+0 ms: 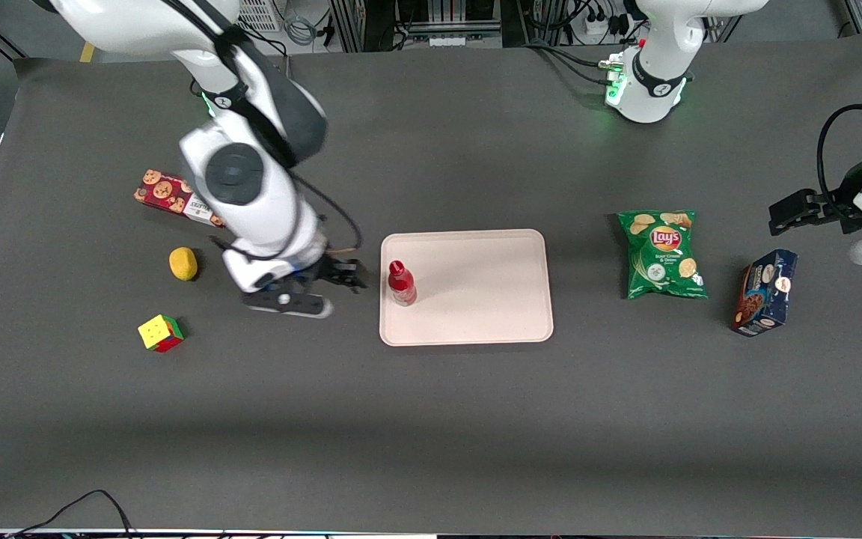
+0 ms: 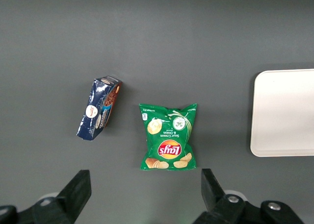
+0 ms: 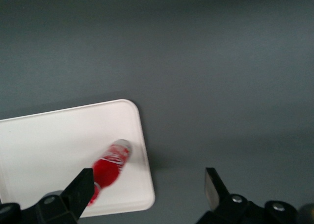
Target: Place coke bottle on tray
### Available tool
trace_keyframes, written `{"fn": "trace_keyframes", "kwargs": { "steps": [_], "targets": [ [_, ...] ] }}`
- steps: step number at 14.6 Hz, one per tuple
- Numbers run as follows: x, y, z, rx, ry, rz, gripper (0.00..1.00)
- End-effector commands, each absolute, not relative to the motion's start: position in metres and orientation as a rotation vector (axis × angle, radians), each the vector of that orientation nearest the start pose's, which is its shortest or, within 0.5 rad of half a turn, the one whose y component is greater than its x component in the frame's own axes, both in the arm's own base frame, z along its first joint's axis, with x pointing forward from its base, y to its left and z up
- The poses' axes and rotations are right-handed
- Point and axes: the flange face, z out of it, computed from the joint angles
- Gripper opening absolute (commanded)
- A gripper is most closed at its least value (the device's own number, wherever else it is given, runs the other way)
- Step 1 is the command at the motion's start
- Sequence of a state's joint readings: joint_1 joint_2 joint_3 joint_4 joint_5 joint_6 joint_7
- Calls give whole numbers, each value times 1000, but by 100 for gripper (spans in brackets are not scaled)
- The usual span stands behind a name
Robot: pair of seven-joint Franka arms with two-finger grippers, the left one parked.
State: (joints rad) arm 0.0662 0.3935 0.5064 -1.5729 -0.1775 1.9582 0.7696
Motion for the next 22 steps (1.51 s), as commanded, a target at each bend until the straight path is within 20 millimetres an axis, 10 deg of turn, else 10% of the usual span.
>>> {"fn": "trace_keyframes", "kwargs": {
  "steps": [1,13,22],
  "targets": [
    [574,235,485,-3140,196,-83,100],
    [523,10,574,-3126,49,-69,100],
    [528,2,590,-3120,-59,-60,100]
  ]
}}
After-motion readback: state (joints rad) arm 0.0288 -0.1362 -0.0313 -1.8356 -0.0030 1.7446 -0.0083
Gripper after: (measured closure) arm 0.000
